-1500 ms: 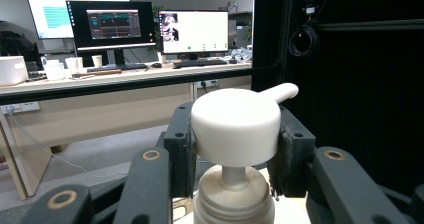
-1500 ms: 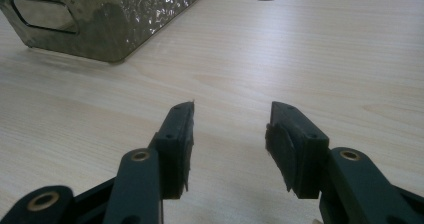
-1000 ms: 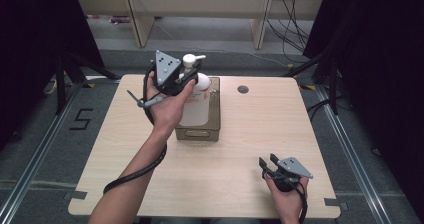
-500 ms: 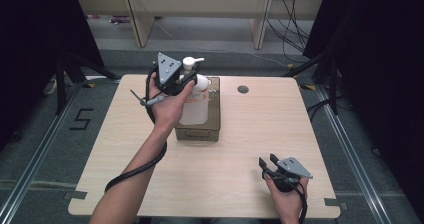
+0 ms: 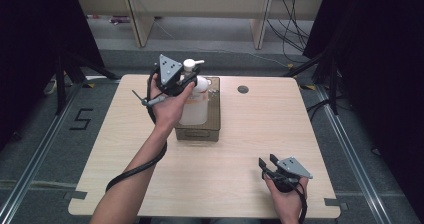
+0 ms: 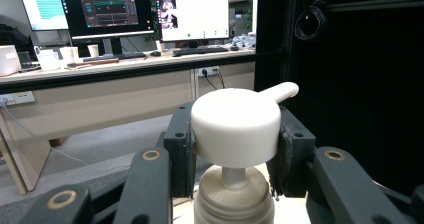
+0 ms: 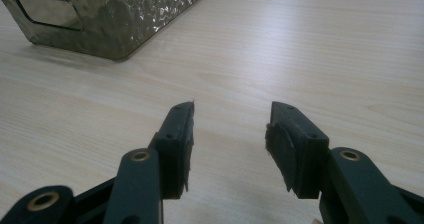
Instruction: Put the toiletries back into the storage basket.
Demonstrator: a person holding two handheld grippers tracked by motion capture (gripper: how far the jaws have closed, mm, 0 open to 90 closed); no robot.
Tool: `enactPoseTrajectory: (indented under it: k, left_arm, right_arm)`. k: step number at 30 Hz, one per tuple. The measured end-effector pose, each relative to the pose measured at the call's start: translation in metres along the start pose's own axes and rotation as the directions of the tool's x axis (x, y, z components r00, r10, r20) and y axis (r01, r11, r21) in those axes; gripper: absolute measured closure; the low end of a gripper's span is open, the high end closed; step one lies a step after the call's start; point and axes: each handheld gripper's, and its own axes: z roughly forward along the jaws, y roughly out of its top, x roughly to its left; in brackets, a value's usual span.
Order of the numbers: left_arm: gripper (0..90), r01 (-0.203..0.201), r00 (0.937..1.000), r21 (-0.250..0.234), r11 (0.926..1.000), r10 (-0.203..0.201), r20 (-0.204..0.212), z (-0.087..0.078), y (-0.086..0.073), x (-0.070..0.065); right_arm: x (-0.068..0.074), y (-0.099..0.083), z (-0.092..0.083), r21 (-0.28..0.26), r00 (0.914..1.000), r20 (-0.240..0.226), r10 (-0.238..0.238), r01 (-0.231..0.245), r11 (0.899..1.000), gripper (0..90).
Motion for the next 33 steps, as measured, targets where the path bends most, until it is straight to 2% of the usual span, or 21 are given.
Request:
enactPoseTrajectory:
  k: [4,5,6,8,10,11,12,14,16,17,19,22,23,29,30,33]
  left_arm:
    - [58.9,0.001,1.0,0.004,1.0,-0.001,-0.002,0.0,-0.003,0.0]
    - [58.9,0.011,0.9998,0.014,0.9998,-0.011,-0.014,-0.001,-0.003,-0.001]
    - [58.9,0.011,0.9998,0.014,0.9998,-0.011,-0.014,-0.001,-0.004,-0.001]
    - [58.9,0.007,0.9999,0.018,0.9998,-0.007,-0.014,-0.001,-0.004,-0.001]
    - [58.9,0.025,0.9996,0.022,0.9994,-0.025,-0.01,-0.001,-0.006,-0.002]
    - [58.9,0.01,0.9998,0.019,0.9998,-0.009,-0.015,-0.001,-0.006,-0.001]
    - [58.9,0.022,0.9997,0.027,0.9994,-0.022,-0.012,-0.001,-0.007,-0.001]
    - [58.9,0.021,0.9997,0.029,0.9994,-0.02,-0.014,-0.001,-0.008,-0.001]
    - [58.9,0.021,0.9997,0.033,0.9992,-0.021,-0.016,-0.001,-0.009,-0.001]
    - [58.9,0.004,0.9998,0.03,0.9995,-0.003,-0.02,-0.001,-0.01,0.0]
    - [58.9,0.0,0.9998,0.034,0.9994,0.001,-0.02,-0.001,-0.011,-0.001]
    - [58.9,0.001,0.9998,0.035,0.9994,0.0,-0.019,-0.002,-0.012,-0.001]
    - [58.9,0.003,0.9998,0.035,0.9994,-0.002,-0.018,-0.002,-0.012,-0.001]
    - [58.9,0.004,0.9998,0.038,0.9993,-0.003,-0.018,-0.002,-0.014,-0.002]
    - [58.9,0.003,0.9998,0.042,0.9991,-0.002,-0.018,-0.002,-0.015,-0.002]
    - [58.9,0.003,0.9998,0.043,0.9991,-0.002,-0.018,-0.002,-0.015,-0.002]
  right_arm:
    - [0.002,0.0,-0.001,0.018,0.9994,-0.013,0.031,-0.031,0.999,53.4]
    - [0.002,0.0,0.0,0.017,0.9995,-0.013,0.03,-0.03,0.999,53.4]
    - [0.0,0.0,0.0,0.006,1.0,-0.001,0.004,-0.004,1.0,53.4]
    - [0.0,0.0,0.0,0.005,1.0,0.0,0.003,-0.003,1.0,53.4]
    - [0.0,0.0,0.0,0.006,1.0,-0.001,0.002,-0.002,1.0,53.5]
    - [0.0,0.0,0.0,0.006,1.0,-0.001,0.002,-0.002,1.0,53.5]
    - [0.002,0.0,0.0,0.016,0.9996,-0.012,0.026,-0.026,1.0,53.4]
    - [0.003,0.0,0.0,0.016,0.9994,-0.013,0.031,-0.031,0.999,53.5]
    - [0.002,0.0,0.0,0.017,0.9997,-0.011,0.023,-0.023,1.0,53.5]
    - [0.003,-0.001,0.001,0.001,0.9996,-0.013,0.023,-0.023,1.0,53.5]
    - [0.002,-0.001,0.002,-0.001,0.9996,-0.016,0.023,-0.023,1.0,53.4]
    - [0.002,-0.001,0.002,-0.001,0.9996,-0.016,0.023,-0.023,1.0,53.5]
    - [0.001,0.0,0.0,0.009,1.0,-0.005,0.005,-0.005,1.0,53.5]
    - [0.003,-0.001,0.002,-0.001,0.9995,-0.016,0.025,-0.025,1.0,53.5]
    - [0.001,0.0,0.0,0.009,1.0,-0.004,0.006,-0.006,1.0,53.5]
    - [0.001,0.0,0.0,0.008,1.0,-0.002,0.001,-0.001,1.0,53.5]
